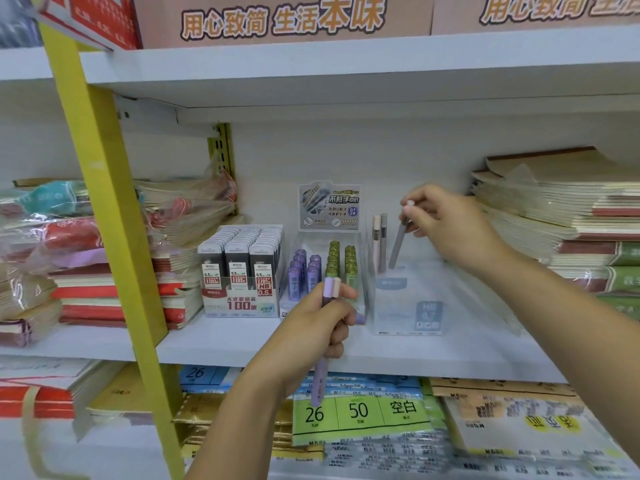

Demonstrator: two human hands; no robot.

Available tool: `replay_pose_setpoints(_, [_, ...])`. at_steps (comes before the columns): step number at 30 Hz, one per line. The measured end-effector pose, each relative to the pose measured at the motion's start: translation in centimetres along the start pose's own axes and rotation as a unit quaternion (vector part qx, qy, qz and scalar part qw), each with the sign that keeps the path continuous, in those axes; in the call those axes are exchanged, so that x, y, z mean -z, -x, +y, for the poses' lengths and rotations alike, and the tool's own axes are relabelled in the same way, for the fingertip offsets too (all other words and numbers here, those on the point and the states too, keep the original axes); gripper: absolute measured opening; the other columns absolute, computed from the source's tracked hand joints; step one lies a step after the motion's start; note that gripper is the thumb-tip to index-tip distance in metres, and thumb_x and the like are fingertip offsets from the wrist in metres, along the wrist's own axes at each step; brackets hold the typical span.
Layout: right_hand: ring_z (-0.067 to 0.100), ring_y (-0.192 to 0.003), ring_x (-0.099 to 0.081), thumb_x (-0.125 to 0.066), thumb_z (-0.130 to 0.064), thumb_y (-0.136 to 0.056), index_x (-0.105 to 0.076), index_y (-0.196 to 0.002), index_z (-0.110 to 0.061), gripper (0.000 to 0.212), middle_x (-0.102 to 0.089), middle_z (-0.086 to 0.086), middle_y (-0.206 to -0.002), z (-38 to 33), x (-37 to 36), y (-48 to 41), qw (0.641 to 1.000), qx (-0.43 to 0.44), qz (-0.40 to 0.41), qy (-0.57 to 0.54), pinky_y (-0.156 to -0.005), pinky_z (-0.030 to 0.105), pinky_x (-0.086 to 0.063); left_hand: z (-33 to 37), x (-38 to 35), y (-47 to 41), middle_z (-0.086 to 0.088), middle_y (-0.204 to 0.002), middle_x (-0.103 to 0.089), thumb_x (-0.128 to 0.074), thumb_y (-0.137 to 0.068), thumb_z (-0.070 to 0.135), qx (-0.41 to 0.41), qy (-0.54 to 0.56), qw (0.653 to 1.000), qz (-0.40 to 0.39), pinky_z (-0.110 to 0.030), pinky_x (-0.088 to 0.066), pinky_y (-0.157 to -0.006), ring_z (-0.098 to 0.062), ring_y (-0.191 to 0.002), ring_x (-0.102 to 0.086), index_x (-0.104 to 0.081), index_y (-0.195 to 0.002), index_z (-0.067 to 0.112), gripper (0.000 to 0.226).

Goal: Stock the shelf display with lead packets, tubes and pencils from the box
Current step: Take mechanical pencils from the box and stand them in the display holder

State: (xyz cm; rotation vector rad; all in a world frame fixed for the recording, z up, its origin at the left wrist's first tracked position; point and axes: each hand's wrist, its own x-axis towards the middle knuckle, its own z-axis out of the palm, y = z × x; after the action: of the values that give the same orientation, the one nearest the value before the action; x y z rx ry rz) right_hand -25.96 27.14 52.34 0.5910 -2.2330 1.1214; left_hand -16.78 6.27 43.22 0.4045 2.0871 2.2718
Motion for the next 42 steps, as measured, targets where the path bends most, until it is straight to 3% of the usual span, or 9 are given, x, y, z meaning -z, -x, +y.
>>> replay_pose_setpoints(9, [0.017,-0.069,-0.070,-0.059,-0.015,-0.094,-0.059,-0.086,-0.023,0.012,-0.071,0.007,-0.085,0.2,-1.1,-1.1,0.999,0.002,-0.031,0.012,-0.069,0.033,-0.059,-0.2,1.1,0.5,0.004,-0.075,-0.059,-0.047,-0.105,0.022,-0.031,-0.039,0.999,0.020,-0.020,-0.041,-0.055,-0.007,-0.060,-0.046,-0.063,-0.108,0.013,0.019])
replay_pose_setpoints(13, [0.013,-0.066,-0.070,-0.061,-0.017,-0.094,-0.054,-0.092,-0.023,0.009,-0.069,0.000,-0.079,0.4,-1.6,-1.4,0.998,0.011,-0.041,0.037,-0.071,0.038,-0.059,-0.2,1.2,0.5,0.004,-0.076,-0.059,-0.047,-0.105,0.023,-0.037,-0.042,0.998,0.019,-0.022,-0.043,-0.057,-0.009,-0.061,-0.046,-0.064,-0.107,0.016,0.019])
replay_pose_setpoints(18, [0.007,-0.061,-0.067,-0.063,-0.021,-0.092,-0.047,-0.087,-0.030,0.019,-0.069,-0.002,-0.071,0.7,-2.1,-1.5,0.997,0.020,-0.032,0.069,-0.069,0.043,-0.059,-0.3,1.1,0.6,0.002,-0.077,-0.066,-0.046,-0.105,0.032,-0.047,-0.085,0.995,0.009,-0.026,-0.053,-0.062,-0.010,-0.057,-0.051,-0.066,-0.107,0.035,0.021])
replay_pose_setpoints(22, [0.015,-0.067,-0.068,-0.065,-0.018,-0.090,-0.056,-0.088,-0.021,0.011,-0.068,0.000,-0.071,0.6,-2.3,-1.7,0.993,0.027,-0.035,0.109,-0.071,0.037,-0.056,-0.2,1.2,0.5,0.005,-0.071,-0.058,-0.046,-0.105,0.036,-0.062,-0.098,0.993,0.004,-0.022,-0.039,-0.050,-0.008,-0.051,-0.039,-0.064,-0.115,0.047,0.023])
replay_pose_setpoints(26, [0.019,-0.071,-0.069,-0.064,-0.015,-0.091,-0.064,-0.093,-0.014,0.002,-0.070,0.005,-0.079,0.6,-2.3,-1.7,0.986,0.008,-0.055,0.156,-0.070,0.029,-0.053,-0.3,1.2,0.5,0.006,-0.070,-0.053,-0.047,-0.105,0.030,-0.051,-0.062,0.997,-0.009,-0.019,-0.033,-0.048,-0.007,-0.051,-0.034,-0.064,-0.120,0.036,0.023])
replay_pose_setpoints(30, [0.020,-0.088,-0.064,-0.062,-0.017,-0.093,-0.068,-0.109,-0.013,0.018,-0.069,0.004,-0.093,0.2,-1.6,-1.2,0.980,0.013,-0.043,0.193,-0.080,0.025,-0.045,-0.2,0.8,0.5,0.003,-0.072,-0.057,-0.049,-0.101,0.014,-0.023,-0.013,0.999,-0.031,-0.022,-0.033,-0.051,-0.011,-0.055,-0.036,-0.059,-0.121,0.020,0.024])
replay_pose_setpoints(33, [0.011,-0.084,-0.060,-0.060,-0.016,-0.093,-0.067,-0.113,-0.018,0.021,-0.068,-0.001,-0.096,-0.7,-1.1,1.0,0.989,0.047,0.045,0.131,-0.079,0.018,-0.043,0.0,0.5,0.6,-0.001,-0.077,-0.062,-0.051,-0.086,0.015,-0.016,0.007,0.999,-0.037,-0.023,-0.037,-0.052,-0.012,-0.057,-0.043,-0.058,-0.117,0.013,0.032])
replay_pose_setpoints(35, [-0.001,-0.080,-0.058,-0.060,-0.018,-0.093,-0.067,-0.109,-0.027,0.020,-0.065,-0.015,-0.089,-1.7,-1.0,3.2,0.994,0.057,0.067,0.060,-0.072,0.006,-0.039,0.1,0.4,0.8,-0.001,-0.081,-0.066,-0.050,-0.091,0.013,-0.024,-0.005,0.999,-0.043,-0.023,-0.040,-0.054,-0.011,-0.060,-0.048,-0.060,-0.115,0.011,0.026])
replay_pose_setpoints(42, [-0.006,-0.100,-0.051,-0.060,-0.031,-0.092,-0.066,-0.102,-0.047,0.020,-0.063,-0.026,-0.098,-3.8,-1.9,8.7,0.992,0.048,-0.092,-0.066,-0.082,0.007,-0.037,0.5,-0.4,1.3,-0.001,-0.088,-0.071,-0.045,-0.105,0.013,-0.039,-0.060,0.994,-0.078,-0.020,-0.047,-0.062,-0.008,-0.067,-0.057,-0.066,-0.112,0.016,0.023])
